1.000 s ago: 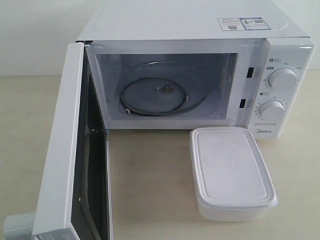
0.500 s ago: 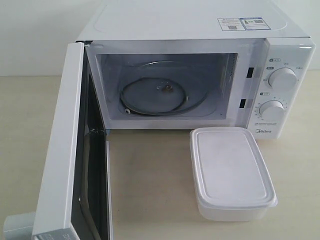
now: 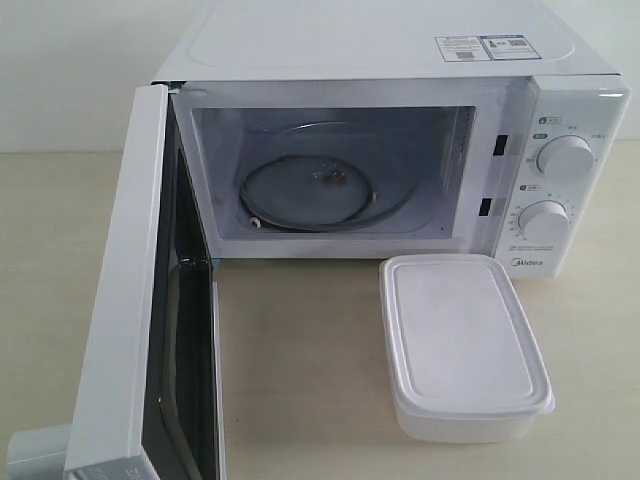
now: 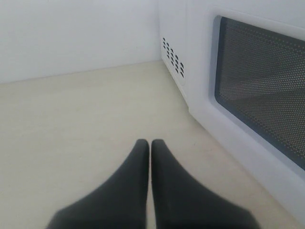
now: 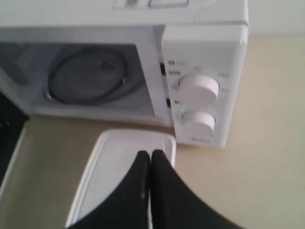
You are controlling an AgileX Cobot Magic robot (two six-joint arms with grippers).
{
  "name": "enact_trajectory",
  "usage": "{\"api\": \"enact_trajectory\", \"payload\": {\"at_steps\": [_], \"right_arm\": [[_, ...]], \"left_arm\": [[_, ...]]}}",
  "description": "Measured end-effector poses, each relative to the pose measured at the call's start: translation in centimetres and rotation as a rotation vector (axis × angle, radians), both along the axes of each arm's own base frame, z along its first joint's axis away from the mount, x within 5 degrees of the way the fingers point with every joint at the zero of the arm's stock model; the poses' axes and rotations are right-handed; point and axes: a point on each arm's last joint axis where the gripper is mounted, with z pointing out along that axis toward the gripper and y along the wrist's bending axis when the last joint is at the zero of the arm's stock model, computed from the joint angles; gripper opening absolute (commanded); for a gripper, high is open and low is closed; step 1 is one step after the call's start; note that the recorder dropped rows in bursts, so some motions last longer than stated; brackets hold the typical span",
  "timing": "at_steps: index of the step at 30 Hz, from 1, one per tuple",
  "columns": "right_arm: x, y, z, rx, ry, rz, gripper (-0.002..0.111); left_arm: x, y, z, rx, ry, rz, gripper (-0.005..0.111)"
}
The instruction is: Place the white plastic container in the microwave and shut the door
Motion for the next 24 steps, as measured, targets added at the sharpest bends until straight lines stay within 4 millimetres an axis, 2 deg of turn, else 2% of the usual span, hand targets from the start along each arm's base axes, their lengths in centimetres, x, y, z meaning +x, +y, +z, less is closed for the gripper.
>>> {"api": "enact_trajectory", "payload": {"at_steps": [8,14,19,24], "right_arm": [[2.5,0.6,-4.8,-0.116,0.371,0.149,0.000],[4.4,1.9,-7.9,-0.052,0.551,0.278,0.000],[6.1,3.0,-7.7,0.024,0.554,0.361,0.000],[7.2,2.3,-5.5,0.074,0.522,0.389,0.000]], "left_arm": [[0.0,0.0,0.0,0.000,0.000,0.000,0.004],[0.0,0.0,0.0,0.000,0.000,0.000,0.004],[0.0,0.0,0.0,0.000,0.000,0.000,0.004],[0.0,0.0,0.0,0.000,0.000,0.000,0.004]]}}
